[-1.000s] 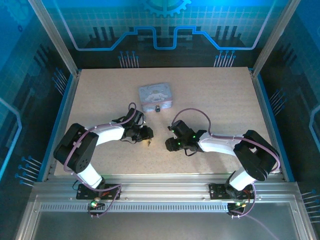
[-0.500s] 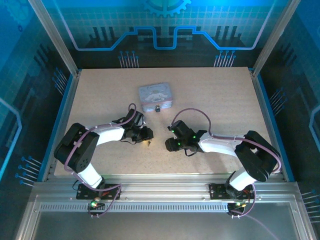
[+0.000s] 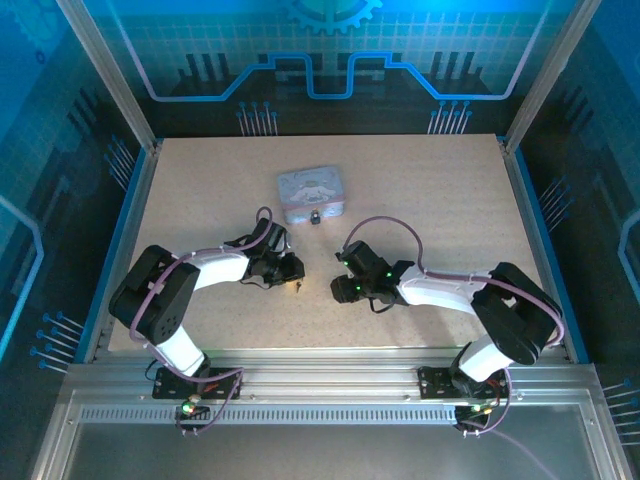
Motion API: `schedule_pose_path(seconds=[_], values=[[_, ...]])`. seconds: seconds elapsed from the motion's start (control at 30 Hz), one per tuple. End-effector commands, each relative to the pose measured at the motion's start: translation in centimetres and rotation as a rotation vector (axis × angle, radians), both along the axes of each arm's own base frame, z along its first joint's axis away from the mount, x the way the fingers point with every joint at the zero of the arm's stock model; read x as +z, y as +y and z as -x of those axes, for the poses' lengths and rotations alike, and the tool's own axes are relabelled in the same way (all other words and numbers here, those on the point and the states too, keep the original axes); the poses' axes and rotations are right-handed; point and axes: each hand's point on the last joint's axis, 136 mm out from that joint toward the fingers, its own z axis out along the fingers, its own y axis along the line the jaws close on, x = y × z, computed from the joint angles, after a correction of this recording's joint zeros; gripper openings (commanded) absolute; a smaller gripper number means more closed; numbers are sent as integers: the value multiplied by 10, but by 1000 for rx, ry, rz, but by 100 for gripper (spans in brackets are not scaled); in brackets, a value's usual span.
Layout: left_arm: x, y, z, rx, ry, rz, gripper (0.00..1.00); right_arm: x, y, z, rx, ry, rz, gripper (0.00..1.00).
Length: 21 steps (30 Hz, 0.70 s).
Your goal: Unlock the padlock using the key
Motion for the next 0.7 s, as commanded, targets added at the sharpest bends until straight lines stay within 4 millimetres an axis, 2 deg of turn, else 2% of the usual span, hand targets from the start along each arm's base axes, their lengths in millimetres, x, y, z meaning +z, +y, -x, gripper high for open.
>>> schedule_pose_path(seconds=[0.0, 0.5, 0.67], values=[[-15, -9, 14, -34, 55, 15, 16, 14, 3, 0, 3, -28, -3, 43], [-9, -9, 15, -35, 26, 23, 0, 13, 1, -1, -10, -31, -10, 43], [-6, -8, 16, -35, -3, 32, 0, 11, 4, 0, -13, -18, -29, 43]])
